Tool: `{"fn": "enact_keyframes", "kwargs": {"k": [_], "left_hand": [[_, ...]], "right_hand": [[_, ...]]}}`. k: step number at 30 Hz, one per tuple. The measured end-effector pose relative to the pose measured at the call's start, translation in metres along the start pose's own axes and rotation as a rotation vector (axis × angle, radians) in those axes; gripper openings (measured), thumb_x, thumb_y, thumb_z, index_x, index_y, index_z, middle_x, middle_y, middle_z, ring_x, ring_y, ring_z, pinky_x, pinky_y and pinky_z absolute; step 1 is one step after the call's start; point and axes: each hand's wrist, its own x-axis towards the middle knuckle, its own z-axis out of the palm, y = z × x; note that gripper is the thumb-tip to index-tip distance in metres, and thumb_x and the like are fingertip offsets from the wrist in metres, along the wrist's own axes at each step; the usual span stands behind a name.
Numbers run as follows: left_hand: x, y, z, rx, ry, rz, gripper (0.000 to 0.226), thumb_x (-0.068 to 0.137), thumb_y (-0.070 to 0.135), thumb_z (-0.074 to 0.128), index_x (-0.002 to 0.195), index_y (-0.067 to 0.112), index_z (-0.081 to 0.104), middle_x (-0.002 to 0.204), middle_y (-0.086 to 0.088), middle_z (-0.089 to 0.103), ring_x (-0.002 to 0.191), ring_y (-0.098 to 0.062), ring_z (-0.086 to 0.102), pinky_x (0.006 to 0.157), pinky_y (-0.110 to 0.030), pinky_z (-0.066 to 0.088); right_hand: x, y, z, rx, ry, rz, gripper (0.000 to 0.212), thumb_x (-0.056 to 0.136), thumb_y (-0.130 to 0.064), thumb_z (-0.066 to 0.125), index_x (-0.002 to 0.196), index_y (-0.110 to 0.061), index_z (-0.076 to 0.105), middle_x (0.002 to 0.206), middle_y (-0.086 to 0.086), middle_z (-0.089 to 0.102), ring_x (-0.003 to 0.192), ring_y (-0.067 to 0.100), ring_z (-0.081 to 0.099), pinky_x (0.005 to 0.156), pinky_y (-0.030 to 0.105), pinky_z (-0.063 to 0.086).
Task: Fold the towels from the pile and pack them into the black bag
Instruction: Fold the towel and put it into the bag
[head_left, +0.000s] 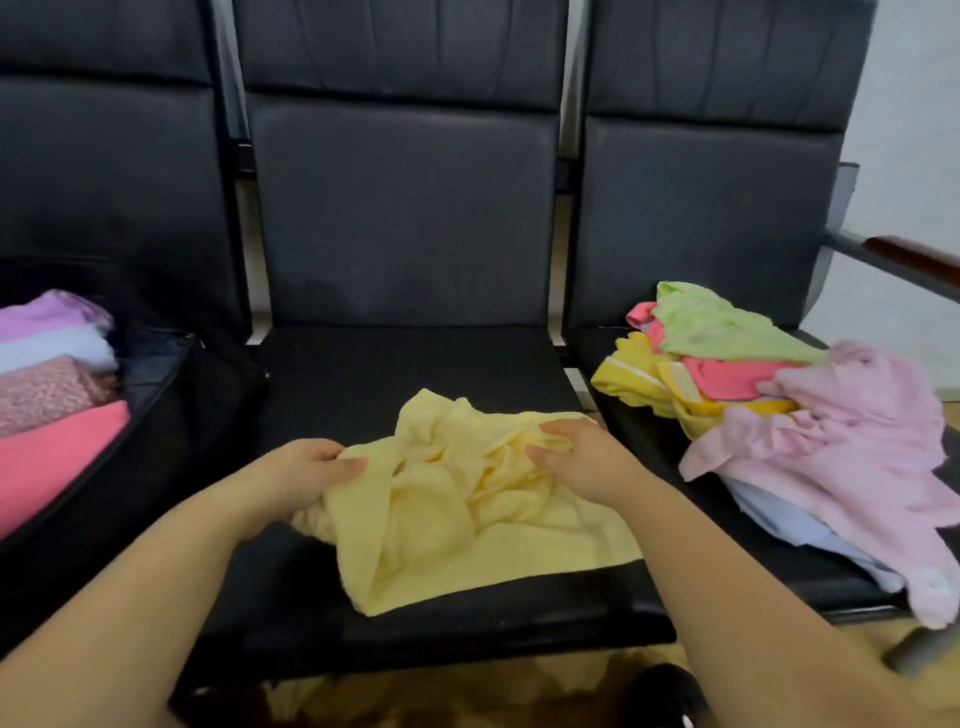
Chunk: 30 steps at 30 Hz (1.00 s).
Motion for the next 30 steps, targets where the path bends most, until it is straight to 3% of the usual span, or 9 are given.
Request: {"fn": "enact_keyframes", "kwargs": {"k": [4,10,16,18,20,22,24,26,30], "left_hand": [[-0.011,0.007,-0.023,0.226,-0.104,-0.084,0.024,0.092,0.046,0.055,0.100,0.024,0.063,0.089,-0.003,0.070,0.075,-0.018,0.069,0.060,-0.030,0.055],[0.008,0.009,-0.007,0.341,0.115,0.225,0.046,0.093,0.044,0.054,0.136,0.033,0.044,0.136,0.007,0.048,0.122,-0.014,0.048,0.102,-0.031,0.039],[0.029,0.006,0.023,0.516,-0.071,0.186,0.050,0.099,0.048,0.037,0.147,0.037,0.029,0.146,0.007,0.042,0.134,-0.015,0.039,0.110,-0.033,0.032],[0.030,0.004,0.024,0.558,-0.076,0.161,0.052,0.099,0.048,0.034,0.149,0.035,0.023,0.144,0.005,0.045,0.133,-0.017,0.040,0.110,-0.033,0.033],[0.027,0.004,0.024,0.570,-0.068,0.141,0.056,0.100,0.046,0.033,0.151,0.034,0.015,0.146,0.002,0.044,0.134,-0.020,0.040,0.109,-0.033,0.034],[0.023,0.002,0.023,0.560,-0.069,0.117,0.056,0.101,0.041,0.034,0.152,0.033,0.012,0.140,0.001,0.050,0.124,-0.020,0.051,0.103,-0.031,0.041],[0.017,-0.002,0.023,0.482,-0.093,0.055,0.052,0.102,0.034,0.034,0.151,0.031,0.016,0.111,0.002,0.067,0.086,-0.013,0.068,0.080,-0.027,0.053],[0.010,-0.006,0.023,0.413,-0.107,0.004,0.044,0.102,0.030,0.035,0.146,0.027,0.030,0.083,0.001,0.068,0.058,-0.010,0.066,0.061,-0.024,0.054],[0.002,-0.016,0.019,0.603,0.078,0.078,0.012,0.095,0.036,0.051,0.103,0.031,0.059,0.096,0.007,0.063,0.073,-0.007,0.060,0.069,-0.024,0.049]], "right_hand": [[0.001,-0.010,0.006,-0.032,-0.100,-0.023,0.052,0.093,-0.048,0.054,0.138,-0.022,0.049,0.141,-0.003,0.049,0.126,0.015,0.048,0.094,0.023,0.037],[0.010,-0.022,0.012,-0.169,-0.125,-0.028,0.034,0.095,-0.050,0.047,0.109,-0.023,0.062,0.100,-0.006,0.064,0.094,0.014,0.060,0.070,0.024,0.044],[0.013,-0.024,0.018,-0.251,0.005,-0.016,0.049,0.100,-0.046,0.036,0.142,-0.021,0.041,0.119,0.005,0.063,0.112,0.024,0.057,0.090,0.037,0.048],[0.013,-0.022,0.017,-0.274,0.048,0.035,0.036,0.101,-0.040,0.036,0.110,-0.018,0.063,0.104,0.006,0.066,0.102,0.026,0.060,0.085,0.036,0.050],[0.013,-0.018,0.017,-0.290,0.050,0.113,0.034,0.099,-0.037,0.040,0.082,-0.016,0.061,0.085,0.004,0.067,0.084,0.025,0.063,0.073,0.033,0.052],[0.011,-0.014,0.017,-0.296,0.005,0.170,0.029,0.094,-0.037,0.047,0.087,-0.014,0.063,0.085,0.003,0.069,0.080,0.023,0.065,0.074,0.033,0.055],[0.005,-0.012,0.016,-0.324,-0.040,0.169,0.023,0.091,-0.038,0.056,0.096,-0.017,0.063,0.085,0.002,0.070,0.081,0.021,0.067,0.078,0.034,0.056],[-0.005,-0.013,0.015,-0.352,-0.058,0.132,0.017,0.088,-0.035,0.062,0.095,-0.020,0.062,0.088,0.000,0.069,0.084,0.019,0.066,0.077,0.032,0.056],[-0.022,-0.012,0.015,-0.352,-0.064,0.068,0.010,0.082,-0.027,0.069,0.075,-0.028,0.062,0.089,-0.008,0.064,0.080,0.010,0.060,0.068,0.027,0.054]]}}
